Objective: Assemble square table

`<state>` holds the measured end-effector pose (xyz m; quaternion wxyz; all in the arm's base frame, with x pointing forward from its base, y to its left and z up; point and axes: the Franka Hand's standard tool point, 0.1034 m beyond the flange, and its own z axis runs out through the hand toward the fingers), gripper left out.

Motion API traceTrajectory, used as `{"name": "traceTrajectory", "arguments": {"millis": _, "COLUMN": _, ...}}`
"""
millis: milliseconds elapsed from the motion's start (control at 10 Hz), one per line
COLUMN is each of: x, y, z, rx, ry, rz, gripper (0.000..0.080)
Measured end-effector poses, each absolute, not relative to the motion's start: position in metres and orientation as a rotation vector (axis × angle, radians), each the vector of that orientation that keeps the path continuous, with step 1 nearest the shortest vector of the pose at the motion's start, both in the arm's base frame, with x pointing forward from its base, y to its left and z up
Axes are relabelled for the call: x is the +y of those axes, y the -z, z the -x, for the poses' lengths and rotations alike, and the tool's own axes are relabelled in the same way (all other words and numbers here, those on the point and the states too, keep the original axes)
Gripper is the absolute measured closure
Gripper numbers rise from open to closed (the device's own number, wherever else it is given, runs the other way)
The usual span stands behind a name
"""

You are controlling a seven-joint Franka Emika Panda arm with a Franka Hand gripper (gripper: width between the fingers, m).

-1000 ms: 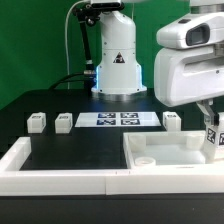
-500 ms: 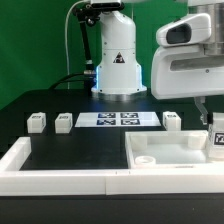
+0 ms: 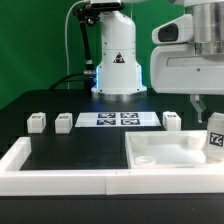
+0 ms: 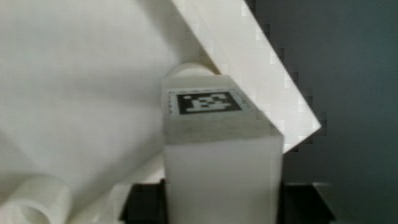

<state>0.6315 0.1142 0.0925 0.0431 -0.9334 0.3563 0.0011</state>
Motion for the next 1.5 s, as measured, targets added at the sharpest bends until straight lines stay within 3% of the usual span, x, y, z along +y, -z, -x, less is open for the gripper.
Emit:
{"name": "traceTrajectory", "arguments": {"millis": 500, "x": 0.1143, "y": -0.0923, "z": -0.6315, "rx": 1.444, "ry": -0.014, "rz": 2.7, "gripper": 0.0505}}
{"name": "traceTrajectory", "arguments": {"millis": 600, "x": 0.1145, "y": -0.0921, "z": -0.6314, "rx": 1.427, "ry": -0.014, "rz": 2.709, "gripper": 0.0282}}
{"name": "traceTrajectory", "arguments": {"millis": 700, "x": 0.1146, "y": -0.0917, "z": -0.6314, "rx": 1.416, "ry": -0.013, "rz": 2.715, "gripper": 0.0282}}
{"name": "traceTrajectory", "arguments": {"millis": 800, "x": 0.1146, "y": -0.0901, "z": -0.6311, "rx": 1.326, "ry": -0.01, "rz": 2.76, "gripper": 0.0178}}
{"name": "traceTrajectory", "arguments": {"millis": 1500, "x": 0.1159, "y": -0.0876, "z": -0.6302, "rx": 0.517, "ry": 0.019, "rz": 3.02, "gripper": 0.015}}
